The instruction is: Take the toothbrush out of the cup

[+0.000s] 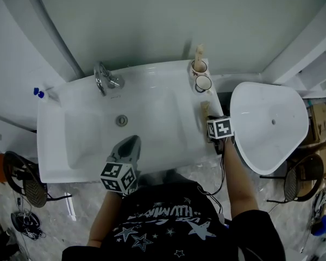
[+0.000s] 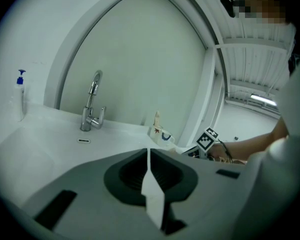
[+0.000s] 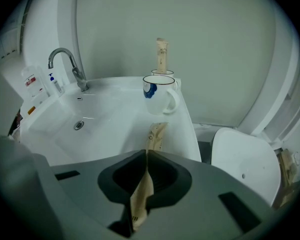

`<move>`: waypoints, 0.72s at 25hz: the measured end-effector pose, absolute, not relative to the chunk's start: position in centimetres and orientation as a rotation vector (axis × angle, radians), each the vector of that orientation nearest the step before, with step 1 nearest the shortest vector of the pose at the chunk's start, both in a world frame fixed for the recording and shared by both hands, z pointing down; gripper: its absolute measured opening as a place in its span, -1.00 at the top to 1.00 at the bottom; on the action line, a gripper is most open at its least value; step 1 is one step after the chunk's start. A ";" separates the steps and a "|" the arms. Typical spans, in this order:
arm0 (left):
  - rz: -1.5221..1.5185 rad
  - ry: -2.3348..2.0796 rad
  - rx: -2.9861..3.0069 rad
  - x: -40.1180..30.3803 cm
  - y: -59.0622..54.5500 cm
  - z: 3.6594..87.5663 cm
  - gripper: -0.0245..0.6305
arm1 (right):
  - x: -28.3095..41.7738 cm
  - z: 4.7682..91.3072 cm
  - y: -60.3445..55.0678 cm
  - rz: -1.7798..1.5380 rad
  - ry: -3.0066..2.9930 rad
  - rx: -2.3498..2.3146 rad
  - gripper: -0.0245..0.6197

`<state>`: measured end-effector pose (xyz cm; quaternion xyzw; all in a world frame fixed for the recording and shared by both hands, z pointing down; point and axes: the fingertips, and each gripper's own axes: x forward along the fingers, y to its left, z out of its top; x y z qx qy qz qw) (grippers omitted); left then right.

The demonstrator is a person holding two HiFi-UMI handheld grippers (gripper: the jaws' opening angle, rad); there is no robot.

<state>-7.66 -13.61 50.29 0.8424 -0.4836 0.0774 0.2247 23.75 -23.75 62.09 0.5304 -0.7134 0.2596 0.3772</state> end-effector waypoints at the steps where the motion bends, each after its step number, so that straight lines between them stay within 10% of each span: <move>1: 0.212 -1.335 2.323 -7.6 -13.6 50.3 0.84 | 23.8 62.1 -23.9 0.654 -1.827 1.354 0.85; 18: 0.195 -1.351 2.340 -7.1 -14.9 49.7 0.84 | 23.1 57.9 -24.5 0.562 -1.941 1.454 0.55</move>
